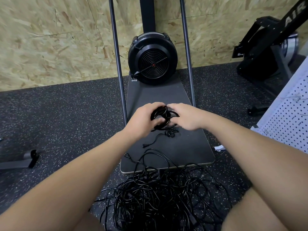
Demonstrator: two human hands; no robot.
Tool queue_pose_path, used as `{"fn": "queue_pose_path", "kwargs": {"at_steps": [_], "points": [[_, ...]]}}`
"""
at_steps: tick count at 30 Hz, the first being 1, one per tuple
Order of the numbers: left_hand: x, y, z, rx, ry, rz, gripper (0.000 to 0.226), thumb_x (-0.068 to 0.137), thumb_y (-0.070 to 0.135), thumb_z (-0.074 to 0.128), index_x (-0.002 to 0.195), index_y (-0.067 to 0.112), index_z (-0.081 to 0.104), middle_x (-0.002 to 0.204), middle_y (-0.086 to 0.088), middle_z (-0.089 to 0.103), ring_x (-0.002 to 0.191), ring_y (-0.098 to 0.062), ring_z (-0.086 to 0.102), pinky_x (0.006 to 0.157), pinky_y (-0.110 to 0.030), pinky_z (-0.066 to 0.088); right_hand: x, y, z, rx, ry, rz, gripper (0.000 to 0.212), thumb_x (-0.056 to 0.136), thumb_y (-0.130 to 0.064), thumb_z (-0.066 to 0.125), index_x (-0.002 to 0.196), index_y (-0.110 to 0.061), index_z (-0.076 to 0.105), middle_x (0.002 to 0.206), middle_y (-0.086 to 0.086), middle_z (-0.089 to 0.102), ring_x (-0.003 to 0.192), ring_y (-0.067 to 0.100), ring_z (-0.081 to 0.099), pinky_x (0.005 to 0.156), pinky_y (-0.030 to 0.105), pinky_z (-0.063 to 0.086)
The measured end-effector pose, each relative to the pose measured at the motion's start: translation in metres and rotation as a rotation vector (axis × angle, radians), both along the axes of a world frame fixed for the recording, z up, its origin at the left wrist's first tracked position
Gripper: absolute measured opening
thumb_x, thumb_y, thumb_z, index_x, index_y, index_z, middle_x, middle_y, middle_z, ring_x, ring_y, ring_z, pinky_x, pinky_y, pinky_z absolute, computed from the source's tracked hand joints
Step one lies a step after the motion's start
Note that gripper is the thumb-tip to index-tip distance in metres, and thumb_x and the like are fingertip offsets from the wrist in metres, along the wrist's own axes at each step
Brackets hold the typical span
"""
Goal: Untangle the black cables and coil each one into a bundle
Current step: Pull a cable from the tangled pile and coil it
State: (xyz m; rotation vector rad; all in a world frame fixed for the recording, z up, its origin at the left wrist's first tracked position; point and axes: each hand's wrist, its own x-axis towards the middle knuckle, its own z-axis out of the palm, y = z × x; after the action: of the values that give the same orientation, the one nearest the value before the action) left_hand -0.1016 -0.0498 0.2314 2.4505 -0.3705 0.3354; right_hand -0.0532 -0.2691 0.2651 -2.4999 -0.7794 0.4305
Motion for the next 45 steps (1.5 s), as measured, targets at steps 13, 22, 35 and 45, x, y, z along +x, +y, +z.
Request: {"fn": "queue_pose_path", "kwargs": {"at_steps": [13, 22, 35, 45], "points": [[-0.015, -0.016, 0.015, -0.506, 0.19, 0.089, 0.015, 0.114, 0.017, 0.054, 0.128, 0.019, 0.06, 0.091, 0.003, 0.074, 0.087, -0.01, 0.072, 0.087, -0.041, 0.062, -0.011, -0.008, 0.005, -0.083, 0.015, -0.028, 0.043, 0.097, -0.006, 0.039, 0.125, -0.029, 0.062, 0.115, 0.006, 0.073, 0.097, 0.035, 0.074, 0.08, 0.056, 0.065], [-0.013, -0.017, 0.006, -0.503, 0.181, 0.01, 0.025, 0.111, 0.019, 0.055, 0.135, 0.026, 0.06, 0.111, 0.003, 0.075, 0.101, -0.016, 0.072, 0.105, -0.05, 0.057, -0.018, 0.011, 0.005, 0.219, 0.072, -0.133, 0.018, 0.109, -0.037, 0.061, 0.12, -0.023, 0.06, 0.114, -0.001, 0.071, 0.087, 0.019, 0.078, 0.084, 0.043, 0.062], [-0.004, 0.002, 0.001, -0.078, 0.083, 0.057, 0.013, 0.114, 0.027, 0.053, 0.127, 0.026, 0.05, 0.096, 0.001, 0.071, 0.074, -0.02, 0.068, 0.068, -0.037, 0.057, -0.013, 0.0, 0.002, 0.303, 0.191, 0.037, 0.024, 0.118, -0.017, 0.041, 0.124, -0.007, 0.062, 0.119, 0.007, 0.078, 0.093, 0.024, 0.083, 0.098, 0.061, 0.061], [0.006, -0.026, 0.021, -0.725, 0.249, 0.1, 0.01, 0.106, 0.012, 0.071, 0.115, 0.008, 0.074, 0.104, -0.023, 0.078, 0.088, -0.026, 0.08, 0.081, -0.055, 0.068, -0.013, -0.021, 0.01, 0.583, 0.125, -0.134, 0.042, 0.116, -0.005, 0.042, 0.142, -0.022, 0.07, 0.122, 0.015, 0.077, 0.116, 0.032, 0.075, 0.098, 0.049, 0.065]]}}
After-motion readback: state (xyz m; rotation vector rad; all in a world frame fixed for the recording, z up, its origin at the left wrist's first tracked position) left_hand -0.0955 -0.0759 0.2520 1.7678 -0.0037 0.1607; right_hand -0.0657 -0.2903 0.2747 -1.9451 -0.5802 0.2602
